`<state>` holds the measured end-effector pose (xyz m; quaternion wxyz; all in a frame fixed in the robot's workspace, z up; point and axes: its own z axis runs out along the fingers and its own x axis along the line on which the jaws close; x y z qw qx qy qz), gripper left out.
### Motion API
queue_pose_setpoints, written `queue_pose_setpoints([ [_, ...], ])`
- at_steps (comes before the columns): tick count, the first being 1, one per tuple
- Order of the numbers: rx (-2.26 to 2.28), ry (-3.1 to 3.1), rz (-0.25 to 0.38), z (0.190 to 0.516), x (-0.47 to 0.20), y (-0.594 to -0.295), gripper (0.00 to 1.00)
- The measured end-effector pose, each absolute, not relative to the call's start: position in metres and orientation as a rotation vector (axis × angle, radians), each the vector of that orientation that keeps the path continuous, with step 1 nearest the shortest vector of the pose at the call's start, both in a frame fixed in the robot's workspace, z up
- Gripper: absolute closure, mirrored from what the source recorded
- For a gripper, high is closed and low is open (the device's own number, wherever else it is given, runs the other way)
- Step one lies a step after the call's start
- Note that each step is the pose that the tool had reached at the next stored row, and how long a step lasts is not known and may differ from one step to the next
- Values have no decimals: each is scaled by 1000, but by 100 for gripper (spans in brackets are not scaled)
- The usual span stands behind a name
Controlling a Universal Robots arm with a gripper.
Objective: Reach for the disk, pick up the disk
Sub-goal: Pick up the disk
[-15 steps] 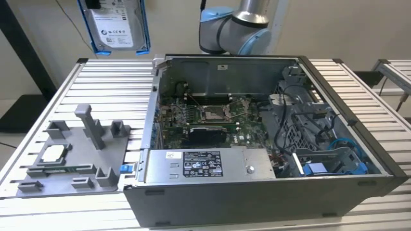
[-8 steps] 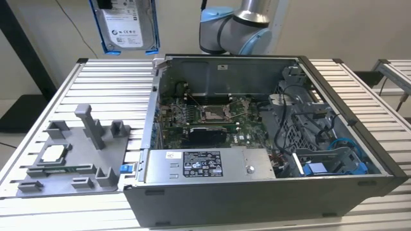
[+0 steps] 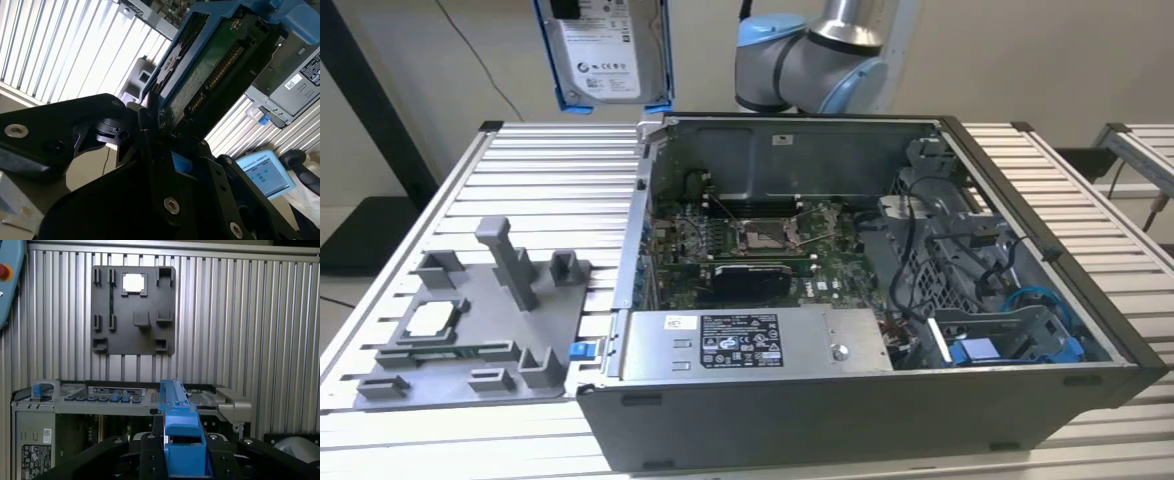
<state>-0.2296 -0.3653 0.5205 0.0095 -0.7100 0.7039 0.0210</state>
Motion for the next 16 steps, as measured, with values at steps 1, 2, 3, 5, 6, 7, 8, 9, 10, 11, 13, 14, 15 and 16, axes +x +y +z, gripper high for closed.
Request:
queue_pose_setpoints([
  [1,-2217,2198,66,520,-226,-365,100],
  [2,-2217,2198,66,520,-223,-365,100],
  [3,-2217,2198,66,520,-220,-365,100],
  [5,-2217,2198,66,520,-214,-365,100],
  [6,-2217,2198,66,520,-210,-365,100],
  [7,-2217,2198,66,520,-207,-365,100],
  [8,-2217,2198,66,520,-204,-365,100],
  [9,-2217,2198,66,520,-201,-365,100],
  [10,-2217,2198,66,520,-197,-365,100],
  [11,-2217,2198,66,520,-194,-365,100],
  [13,-2217,2198,66,520,-188,-365,100],
  [14,-2217,2198,66,520,-185,-365,100],
  [15,-2217,2198,66,520,-182,-365,100],
  [16,-2217,2198,66,520,-179,-365,100],
])
